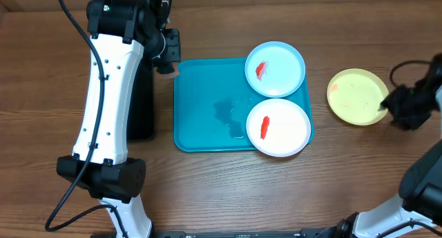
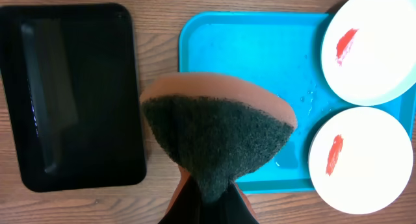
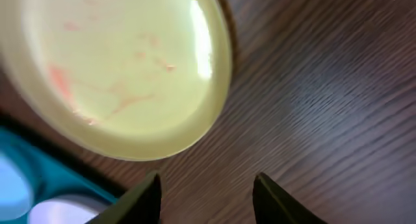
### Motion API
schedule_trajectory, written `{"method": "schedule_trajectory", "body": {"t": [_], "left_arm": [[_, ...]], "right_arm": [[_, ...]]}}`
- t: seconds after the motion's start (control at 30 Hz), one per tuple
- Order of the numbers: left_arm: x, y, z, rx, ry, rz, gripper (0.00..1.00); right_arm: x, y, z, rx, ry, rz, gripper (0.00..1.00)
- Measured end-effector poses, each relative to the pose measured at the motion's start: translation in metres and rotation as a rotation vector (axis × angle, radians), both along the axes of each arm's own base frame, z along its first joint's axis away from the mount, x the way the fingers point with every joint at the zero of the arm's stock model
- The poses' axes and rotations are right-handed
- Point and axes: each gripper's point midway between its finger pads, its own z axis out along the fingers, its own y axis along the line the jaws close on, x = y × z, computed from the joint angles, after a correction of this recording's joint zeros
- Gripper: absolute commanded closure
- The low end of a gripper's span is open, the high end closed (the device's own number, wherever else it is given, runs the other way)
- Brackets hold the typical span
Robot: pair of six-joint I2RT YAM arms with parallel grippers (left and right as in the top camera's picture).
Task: Clean dirty plates on tray and stack at the side
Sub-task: 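Move the right gripper to the white plate rim and grip it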
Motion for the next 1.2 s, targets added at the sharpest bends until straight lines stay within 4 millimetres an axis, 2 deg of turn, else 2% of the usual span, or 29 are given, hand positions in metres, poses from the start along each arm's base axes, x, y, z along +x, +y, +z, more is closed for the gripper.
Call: {"method": "schedule_trajectory", "body": {"t": [0.1,0.2,0.37,0.53,0.7,0.83,1.0,1.2], "left_arm": [[0.000,0.000,0.000,0.000,0.000,0.000,0.96],[0.000,-0.001,0.000,0.000,0.000,-0.002,0.96],[-0.001,-0.006,0.000,0.000,0.000,-0.014,0.96],[-0.001,-0.009,0.000,0.000,-0.002,-0.023,0.96],[-0.001,-0.009,0.000,-0.001,-0.004,-0.023,0.96],[-0.001,-0.009,0.000,-0.001,-0.006,-0.023,0.96],[0.000,-0.010,0.001,-0.002,-0.007,-0.023,0.96],[0.000,-0.010,0.001,-0.002,-0.007,-0.023,0.96]], "right_arm": [[0.013,0.021,0.025,0.050,-0.047,0.087,0.50],[0.013,0.058,0.028,0.117,-0.040,0.212,0.49],[0.005,0.121,0.013,0.168,0.009,0.420,0.47],[-0.017,0.159,-0.018,0.189,0.084,0.533,0.53],[-0.034,0.177,-0.049,0.183,0.121,0.580,0.56],[-0.034,0.183,-0.060,0.162,0.110,0.605,0.57],[-0.033,0.188,-0.065,0.132,0.101,0.638,0.66],[-0.032,0.189,-0.067,0.090,0.110,0.649,0.70]]}}
